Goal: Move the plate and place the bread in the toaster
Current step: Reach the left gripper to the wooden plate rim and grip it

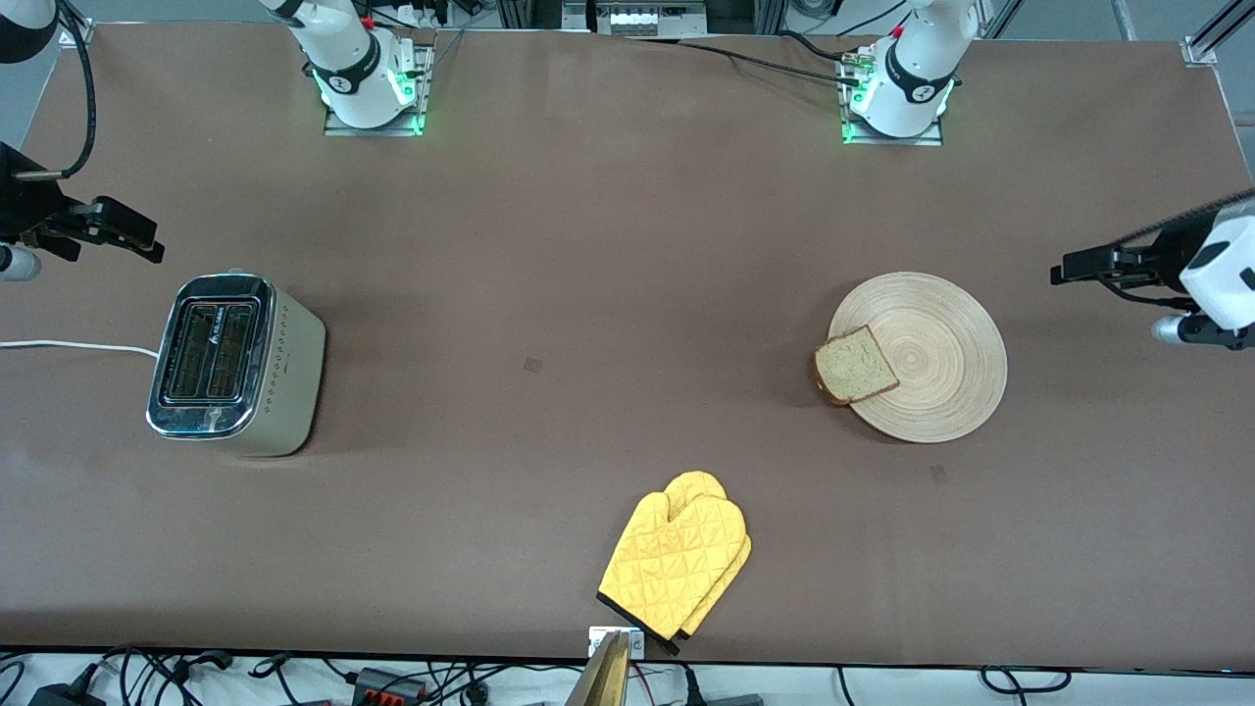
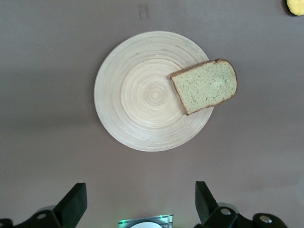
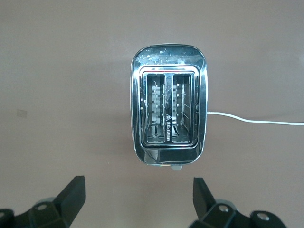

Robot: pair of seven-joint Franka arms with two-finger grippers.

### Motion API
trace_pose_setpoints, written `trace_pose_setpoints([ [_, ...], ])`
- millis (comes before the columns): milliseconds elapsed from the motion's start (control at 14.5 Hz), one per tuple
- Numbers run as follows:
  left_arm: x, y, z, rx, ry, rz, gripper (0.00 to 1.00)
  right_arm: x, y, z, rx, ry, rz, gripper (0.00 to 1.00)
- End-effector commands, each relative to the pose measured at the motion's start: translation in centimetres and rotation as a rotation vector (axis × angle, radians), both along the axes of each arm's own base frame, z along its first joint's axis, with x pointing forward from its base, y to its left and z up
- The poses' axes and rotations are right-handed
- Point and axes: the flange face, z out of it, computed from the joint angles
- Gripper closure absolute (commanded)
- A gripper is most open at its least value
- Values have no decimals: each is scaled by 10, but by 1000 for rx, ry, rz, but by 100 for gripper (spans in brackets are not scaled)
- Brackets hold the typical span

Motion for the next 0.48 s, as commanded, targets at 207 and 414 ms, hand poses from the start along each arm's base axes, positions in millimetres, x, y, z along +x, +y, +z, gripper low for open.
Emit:
trace_pose_setpoints([
  [207, 19, 77, -109, -214, 19, -15, 0, 1, 3, -4, 9, 4, -8, 0],
  [414, 10, 108, -153, -281, 58, -2, 0, 2, 5, -5, 9, 3, -3, 0],
])
